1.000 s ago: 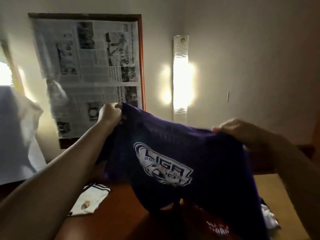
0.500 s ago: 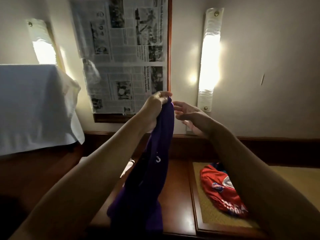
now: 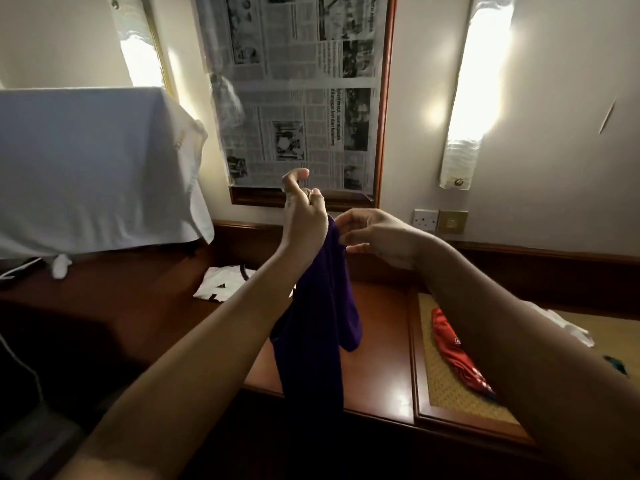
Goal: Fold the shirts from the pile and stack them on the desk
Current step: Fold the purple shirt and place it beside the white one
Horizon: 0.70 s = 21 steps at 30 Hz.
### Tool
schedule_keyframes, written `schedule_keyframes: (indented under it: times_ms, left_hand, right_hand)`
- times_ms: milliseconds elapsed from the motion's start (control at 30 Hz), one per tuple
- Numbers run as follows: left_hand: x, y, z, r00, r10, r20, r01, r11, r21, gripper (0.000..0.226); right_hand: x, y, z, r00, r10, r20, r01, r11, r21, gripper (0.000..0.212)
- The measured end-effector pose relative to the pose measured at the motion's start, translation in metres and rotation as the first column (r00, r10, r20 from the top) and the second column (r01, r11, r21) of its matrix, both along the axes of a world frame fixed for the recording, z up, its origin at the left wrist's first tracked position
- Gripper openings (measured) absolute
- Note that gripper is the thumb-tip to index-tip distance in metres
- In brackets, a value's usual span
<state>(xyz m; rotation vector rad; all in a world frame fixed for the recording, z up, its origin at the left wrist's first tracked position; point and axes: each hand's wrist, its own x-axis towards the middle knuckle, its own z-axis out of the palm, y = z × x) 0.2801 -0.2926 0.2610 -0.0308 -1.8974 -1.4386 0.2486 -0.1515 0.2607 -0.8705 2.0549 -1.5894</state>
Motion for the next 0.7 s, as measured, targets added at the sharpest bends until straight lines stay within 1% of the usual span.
schedule_keyframes:
  times_ms: [100,167,200,233,300,367,400,467,500,533,600,633,667,700]
  left_hand:
    - [0.0,0.0,-0.007,1.0,-0.021,-0.013,0.021,1.0,-0.015,0.029]
    - [0.008,0.002,-0.011,0.999,-0.038,-0.028,0.036,0.998,-0.05,0.031]
    - [0.013,0.004,-0.016,0.998,-0.055,-0.022,0.052,0.995,-0.09,0.036]
    - [0.02,0.007,-0.025,0.995,-0.096,0.003,0.095,0.988,-0.125,0.042]
    - [0.033,0.013,-0.055,0.966,-0.214,0.147,0.235,0.961,-0.146,0.05]
    - [0.04,0.018,-0.099,0.91,-0.294,0.292,0.338,0.934,-0.115,0.049]
    - [0.042,0.019,-0.123,0.885,-0.299,0.357,0.358,0.927,-0.109,0.044]
    - [0.045,0.019,-0.169,0.822,-0.308,0.479,0.378,0.924,-0.055,0.025]
    - [0.048,0.017,-0.187,0.781,-0.332,0.529,0.391,0.92,0.001,0.018]
    - [0.051,0.013,-0.2,0.737,-0.37,0.566,0.404,0.912,0.069,0.019]
    - [0.053,0.002,-0.222,0.639,-0.465,0.613,0.437,0.875,0.208,0.044]
    - [0.054,-0.004,-0.225,0.586,-0.51,0.63,0.468,0.847,0.252,0.054]
    - [0.058,-0.009,-0.218,0.534,-0.54,0.651,0.504,0.821,0.268,0.056]
    - [0.06,-0.014,-0.209,0.486,-0.548,0.681,0.539,0.801,0.26,0.05]
  right_hand:
    - [0.014,-0.001,-0.01,0.997,-0.074,-0.034,0.073,0.997,-0.031,0.011]
    - [0.021,0.003,-0.007,0.988,-0.144,-0.063,0.139,0.988,-0.068,0.008]
    - [0.024,0.006,-0.004,0.983,-0.167,-0.074,0.161,0.983,-0.088,0.009]
    - [0.026,0.009,0.0,0.978,-0.184,-0.095,0.175,0.979,-0.101,0.011]
    - [0.031,0.015,0.006,0.957,-0.227,-0.181,0.215,0.973,-0.086,0.013]
    - [0.034,0.02,0.008,0.913,-0.294,-0.282,0.291,0.955,-0.054,0.019]
    - [0.036,0.023,0.008,0.887,-0.333,-0.32,0.334,0.941,-0.053,0.022]
    - [0.039,0.033,0.007,0.846,-0.393,-0.361,0.401,0.914,-0.056,0.024]
    - [0.041,0.04,0.005,0.832,-0.413,-0.37,0.424,0.904,-0.057,0.024]
    - [0.042,0.046,0.002,0.822,-0.432,-0.37,0.443,0.894,-0.059,0.023]
    - [0.045,0.061,-0.006,0.815,-0.466,-0.344,0.47,0.879,-0.076,0.022]
    - [0.046,0.068,-0.009,0.816,-0.477,-0.328,0.48,0.874,-0.078,0.021]
    - [0.047,0.075,-0.012,0.816,-0.488,-0.31,0.49,0.868,-0.078,0.02]
    - [0.049,0.082,-0.015,0.815,-0.503,-0.286,0.5,0.861,-0.09,0.019]
